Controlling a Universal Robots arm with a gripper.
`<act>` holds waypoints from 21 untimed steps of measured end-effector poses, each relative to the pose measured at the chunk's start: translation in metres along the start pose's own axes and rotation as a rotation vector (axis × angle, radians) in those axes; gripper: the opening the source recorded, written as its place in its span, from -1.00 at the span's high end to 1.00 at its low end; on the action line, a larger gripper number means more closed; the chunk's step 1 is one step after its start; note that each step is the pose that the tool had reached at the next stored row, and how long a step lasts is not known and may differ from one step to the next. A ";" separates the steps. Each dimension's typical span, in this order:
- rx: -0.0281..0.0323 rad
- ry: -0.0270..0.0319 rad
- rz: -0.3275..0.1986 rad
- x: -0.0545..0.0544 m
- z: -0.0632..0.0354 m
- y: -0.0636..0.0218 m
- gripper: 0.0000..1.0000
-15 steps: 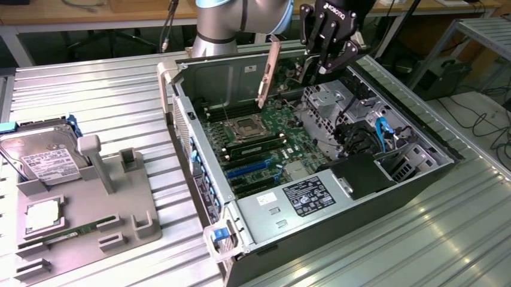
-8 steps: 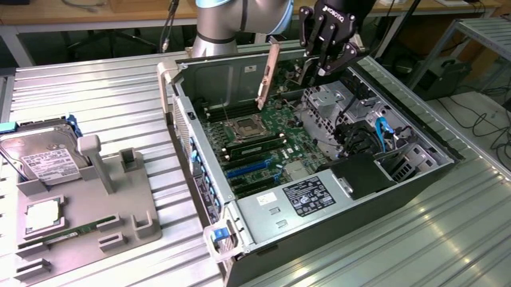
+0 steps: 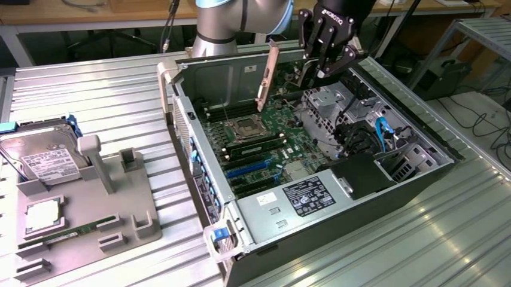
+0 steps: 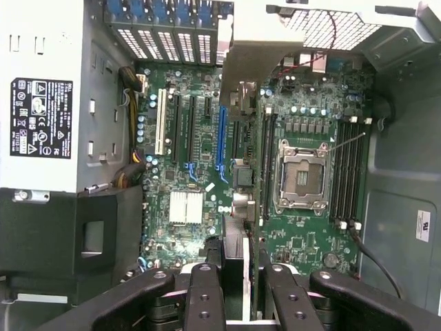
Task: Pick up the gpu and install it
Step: 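Insert the gpu into the slot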
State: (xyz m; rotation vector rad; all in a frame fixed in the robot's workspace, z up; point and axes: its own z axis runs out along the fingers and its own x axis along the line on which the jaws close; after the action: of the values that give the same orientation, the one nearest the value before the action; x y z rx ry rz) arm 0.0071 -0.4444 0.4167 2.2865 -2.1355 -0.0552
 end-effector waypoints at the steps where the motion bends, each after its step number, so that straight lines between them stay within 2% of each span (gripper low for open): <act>1: 0.0000 -0.0001 0.000 0.000 0.0005 0.0000 0.44; 7: 0.0002 -0.0036 0.000 0.000 0.0038 -0.0001 0.44; 11: 0.0006 -0.0085 0.000 0.000 0.0078 -0.0002 0.44; 17: -0.0026 -0.0093 -0.001 0.000 0.0178 -0.0006 0.44; 18: -0.0036 -0.0059 -0.001 0.000 0.0194 -0.0011 0.44; 19: -0.0088 -0.0049 -0.001 0.000 0.0204 -0.0014 0.44; 21: -0.0094 -0.0049 0.000 0.000 0.0240 -0.0010 0.44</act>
State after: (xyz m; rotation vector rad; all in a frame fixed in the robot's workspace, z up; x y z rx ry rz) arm 0.0073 -0.4443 0.3927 2.2840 -2.1325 -0.0708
